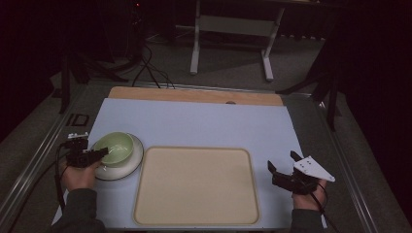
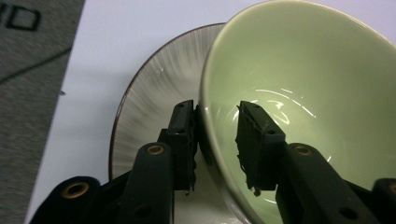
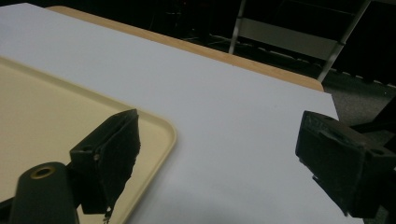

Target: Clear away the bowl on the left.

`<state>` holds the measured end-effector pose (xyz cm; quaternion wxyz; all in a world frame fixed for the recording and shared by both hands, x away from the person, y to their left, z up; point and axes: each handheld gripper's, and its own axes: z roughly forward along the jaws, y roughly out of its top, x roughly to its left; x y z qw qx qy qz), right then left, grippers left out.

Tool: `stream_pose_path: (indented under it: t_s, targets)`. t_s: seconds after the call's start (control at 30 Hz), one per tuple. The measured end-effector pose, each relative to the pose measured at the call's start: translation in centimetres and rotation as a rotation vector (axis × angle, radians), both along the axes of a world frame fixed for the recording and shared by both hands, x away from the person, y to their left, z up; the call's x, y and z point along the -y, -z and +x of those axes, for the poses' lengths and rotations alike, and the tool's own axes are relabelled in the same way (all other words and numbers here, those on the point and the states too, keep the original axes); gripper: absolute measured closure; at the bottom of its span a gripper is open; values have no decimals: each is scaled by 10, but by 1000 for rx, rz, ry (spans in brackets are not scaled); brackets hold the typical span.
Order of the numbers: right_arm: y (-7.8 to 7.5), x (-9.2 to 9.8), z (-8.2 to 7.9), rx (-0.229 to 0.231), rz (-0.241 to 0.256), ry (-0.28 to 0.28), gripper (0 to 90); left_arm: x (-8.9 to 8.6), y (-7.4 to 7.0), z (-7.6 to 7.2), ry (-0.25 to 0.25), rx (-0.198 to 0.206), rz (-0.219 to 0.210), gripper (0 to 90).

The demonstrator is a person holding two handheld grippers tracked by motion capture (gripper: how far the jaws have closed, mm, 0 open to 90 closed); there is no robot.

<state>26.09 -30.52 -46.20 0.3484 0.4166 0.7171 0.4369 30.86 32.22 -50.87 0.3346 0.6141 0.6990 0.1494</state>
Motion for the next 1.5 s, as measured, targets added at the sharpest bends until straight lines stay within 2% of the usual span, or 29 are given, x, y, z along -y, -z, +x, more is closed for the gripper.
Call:
stream_pose_path:
  t_s: [0.1,0.13,0.2,0.37,0.63,0.67,0.87,1.0,1.07,1.27,1.3,1.4,1.47,1.5]
  targets:
    - [0,0,0,1,-2,-3,134,-1,0,1,6,-4,-19,718]
    - [0,0,0,3,-4,-1,134,-2,0,1,16,-10,-42,722]
    - [0,0,0,4,-2,2,134,-2,0,1,21,-15,-58,746]
    - [0,0,-1,5,-3,1,134,-1,-1,1,31,-24,-69,812]
    - [-1,0,-1,3,-3,2,134,-2,-2,1,46,-29,-103,815]
    - [-1,1,-1,6,-2,2,134,-3,-2,0,49,-11,-139,813]
    - [-1,1,-1,5,-3,2,134,-2,-2,-1,49,-11,-138,814]
    - [-1,1,-1,4,1,3,134,-3,-3,-2,47,7,-153,813]
    - [-1,1,-1,4,3,2,134,-3,-4,-3,43,29,-180,813]
    - [-1,1,-1,5,3,3,134,-3,-7,-5,47,52,-197,813]
    - [-1,1,-1,5,3,3,134,-4,-9,-6,43,70,-209,813]
    - [-1,2,-1,5,4,5,134,-5,-11,-8,41,89,-228,813]
    - [-1,2,-1,6,3,6,134,-5,-11,-8,41,89,-228,812]
    - [-1,2,-1,9,4,6,134,-4,-14,-9,40,110,-236,812]
